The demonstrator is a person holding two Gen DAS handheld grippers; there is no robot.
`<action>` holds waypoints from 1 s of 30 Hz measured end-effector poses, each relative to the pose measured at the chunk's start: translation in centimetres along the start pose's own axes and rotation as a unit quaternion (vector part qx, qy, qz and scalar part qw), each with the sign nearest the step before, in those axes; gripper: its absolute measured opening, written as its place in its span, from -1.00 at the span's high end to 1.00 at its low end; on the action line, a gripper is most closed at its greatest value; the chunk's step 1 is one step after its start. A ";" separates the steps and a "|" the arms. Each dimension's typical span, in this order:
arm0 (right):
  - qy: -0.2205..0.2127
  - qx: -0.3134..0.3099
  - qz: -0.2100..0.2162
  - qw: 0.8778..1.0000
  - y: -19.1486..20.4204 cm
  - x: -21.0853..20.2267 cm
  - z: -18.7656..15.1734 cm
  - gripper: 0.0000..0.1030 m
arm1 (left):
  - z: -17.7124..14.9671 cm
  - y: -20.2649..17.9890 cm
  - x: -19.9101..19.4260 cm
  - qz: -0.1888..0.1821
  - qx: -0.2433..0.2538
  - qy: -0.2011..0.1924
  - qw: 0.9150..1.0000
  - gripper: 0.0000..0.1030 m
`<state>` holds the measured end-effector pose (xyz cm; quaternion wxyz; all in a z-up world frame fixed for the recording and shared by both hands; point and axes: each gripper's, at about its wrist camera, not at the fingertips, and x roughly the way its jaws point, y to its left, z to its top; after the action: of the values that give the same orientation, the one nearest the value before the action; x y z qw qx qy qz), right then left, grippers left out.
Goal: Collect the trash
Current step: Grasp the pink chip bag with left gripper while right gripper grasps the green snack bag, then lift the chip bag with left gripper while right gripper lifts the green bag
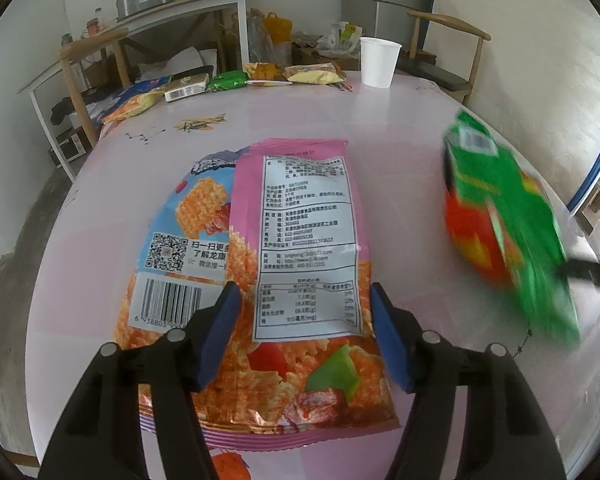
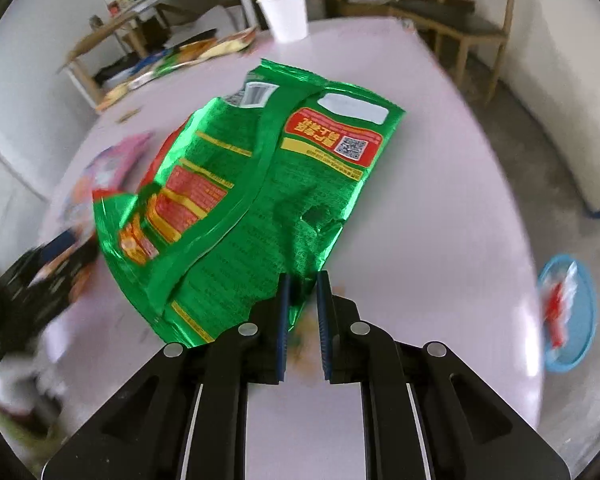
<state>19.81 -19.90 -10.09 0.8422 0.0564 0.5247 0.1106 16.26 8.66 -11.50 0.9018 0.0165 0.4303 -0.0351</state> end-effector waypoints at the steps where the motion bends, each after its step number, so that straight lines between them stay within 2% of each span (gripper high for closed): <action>1: 0.002 0.008 0.012 1.000 -0.2 -0.3 -0.5 0.79 | 0.0 0.0 0.0 -0.002 -0.001 -0.001 1.000 -0.17; 4: 0.003 0.035 0.048 0.998 -1.3 -0.9 -1.5 0.79 | 0.0 0.2 -0.1 -0.006 -0.004 -0.004 1.000 -0.12; 5: 0.004 0.049 0.064 0.997 -1.7 -1.0 -1.8 0.79 | 0.0 0.3 -0.1 -0.014 -0.003 -0.006 1.000 0.15; 6: 0.006 0.059 0.077 0.995 -2.0 -1.1 -1.9 0.79 | 0.0 0.3 -0.1 -0.014 -0.002 -0.009 1.000 0.33; 8: 0.005 0.088 0.103 0.991 -2.7 -1.5 -2.1 0.75 | 0.1 0.6 -0.1 -0.020 -0.006 -0.010 1.000 0.40; 10: 0.006 0.122 0.142 0.982 -3.7 -1.5 -2.2 0.58 | 0.2 1.0 -0.1 -0.038 -0.018 -0.009 0.999 0.55; 11: 0.005 0.133 0.154 0.979 -3.9 -1.6 -2.7 0.41 | 0.2 1.2 -0.1 -0.048 -0.025 -0.008 0.998 0.61; 12: 0.004 0.150 0.172 0.974 -4.3 -1.6 -2.8 0.29 | 0.2 1.7 -0.1 -0.068 -0.041 -0.002 0.997 0.81; 14: 0.007 0.167 0.188 0.968 -4.8 -1.3 -2.5 0.25 | 0.2 2.8 0.0 -0.103 -0.082 0.007 0.991 0.85; 17: 0.009 0.180 0.201 0.963 -4.7 -0.8 -2.0 0.23 | 0.2 4.0 -0.2 -0.132 -0.120 0.013 0.984 0.93; 21: 0.013 0.201 0.226 0.953 -4.9 -0.1 -1.6 0.17 | 0.6 5.0 -2.1 -0.166 -0.151 -0.004 0.975 0.95; 27: 0.016 0.197 0.236 0.951 -4.9 0.0 -1.3 0.12 | 1.5 4.3 -6.8 -0.224 -0.155 -0.049 0.961 0.97; 30: 0.017 0.194 0.243 0.950 -4.4 0.4 -1.1 0.12 | 1.8 2.7 -7.6 -0.247 -0.141 -0.051 0.957 0.97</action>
<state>19.55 -24.13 -11.87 0.7537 0.3430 0.5203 0.2087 13.09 11.61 -4.41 0.8790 -0.2191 0.3753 -0.1962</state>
